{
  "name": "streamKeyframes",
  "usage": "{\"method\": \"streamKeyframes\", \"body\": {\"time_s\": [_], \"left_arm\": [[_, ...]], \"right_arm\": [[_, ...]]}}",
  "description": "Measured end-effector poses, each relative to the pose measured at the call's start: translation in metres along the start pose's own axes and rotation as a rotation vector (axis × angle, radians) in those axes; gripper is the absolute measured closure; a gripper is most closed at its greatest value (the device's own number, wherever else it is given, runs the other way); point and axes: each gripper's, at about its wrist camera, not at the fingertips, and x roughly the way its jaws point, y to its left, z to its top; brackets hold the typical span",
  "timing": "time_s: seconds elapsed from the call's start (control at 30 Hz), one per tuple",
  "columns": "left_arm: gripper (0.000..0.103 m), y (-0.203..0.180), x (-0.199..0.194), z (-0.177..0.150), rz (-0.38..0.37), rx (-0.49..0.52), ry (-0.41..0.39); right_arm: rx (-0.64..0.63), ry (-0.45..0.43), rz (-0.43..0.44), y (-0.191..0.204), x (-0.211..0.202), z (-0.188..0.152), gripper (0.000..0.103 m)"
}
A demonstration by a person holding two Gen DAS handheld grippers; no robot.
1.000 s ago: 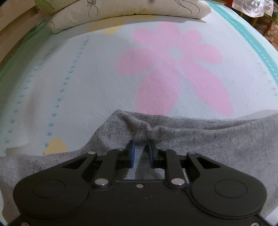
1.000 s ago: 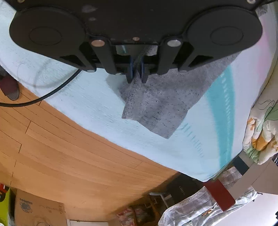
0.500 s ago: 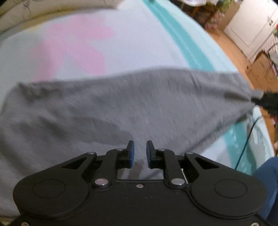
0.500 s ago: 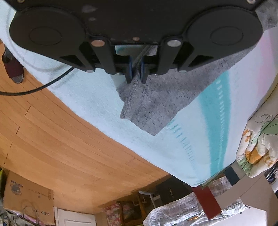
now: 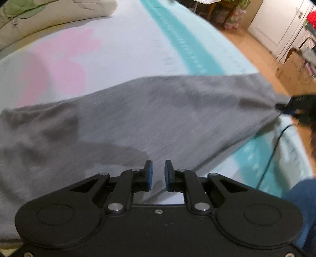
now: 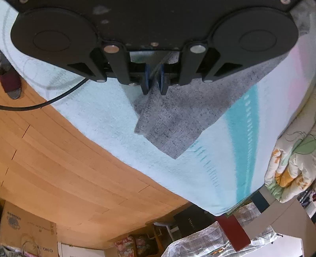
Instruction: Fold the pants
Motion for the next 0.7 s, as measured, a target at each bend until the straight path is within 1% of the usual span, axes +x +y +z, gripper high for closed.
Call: {"method": "streamKeyframes", "body": {"time_s": [0.03, 0.1, 0.13, 0.17, 0.23, 0.27, 0.33, 0.37, 0.43, 0.5, 0.57, 0.63, 0.7], "left_arm": [[0.079, -0.004, 0.004, 0.004, -0.006, -0.003, 0.005], [0.079, -0.01, 0.021, 0.008, 0.02, 0.01, 0.015], [0.079, -0.015, 0.031, 0.006, 0.045, 0.037, 0.049], [0.078, -0.019, 0.044, 0.004, 0.069, 0.073, 0.108], [0.084, -0.029, 0.038, 0.002, 0.084, 0.13, 0.082], [0.083, -0.033, 0.033, 0.004, 0.063, 0.145, 0.089], [0.082, -0.035, 0.026, 0.015, 0.004, 0.126, 0.082], [0.081, -0.036, 0.022, 0.021, -0.012, 0.115, 0.064], [0.081, -0.038, 0.017, 0.037, -0.015, 0.106, 0.007], [0.073, -0.037, 0.021, 0.056, 0.001, 0.099, -0.032], [0.073, -0.032, 0.032, 0.074, 0.011, 0.049, -0.038], [0.073, -0.024, 0.045, 0.089, -0.017, -0.01, -0.028], [0.073, -0.018, 0.059, 0.1, 0.003, -0.045, -0.022]], "right_arm": [[0.006, 0.002, 0.006, -0.002, -0.001, 0.001, 0.084], [0.019, 0.001, 0.017, -0.007, -0.004, 0.001, 0.08], [0.02, 0.001, 0.024, -0.009, -0.006, 0.001, 0.078], [0.018, 0.004, 0.025, -0.01, -0.008, 0.001, 0.076], [0.018, 0.016, 0.021, -0.013, -0.01, 0.002, 0.072], [0.02, 0.026, 0.023, -0.015, -0.012, 0.002, 0.071], [0.033, 0.031, 0.04, -0.02, -0.015, 0.002, 0.071], [0.044, 0.031, 0.05, -0.022, -0.017, 0.003, 0.07], [0.074, 0.03, 0.083, -0.026, -0.018, 0.003, 0.069], [0.118, 0.032, 0.11, -0.03, -0.017, 0.004, 0.069], [0.164, 0.038, 0.116, -0.034, -0.014, 0.004, 0.063], [0.197, 0.036, 0.116, -0.038, -0.011, 0.005, 0.062], [0.229, 0.025, 0.112, -0.041, -0.008, 0.005, 0.06]]}}
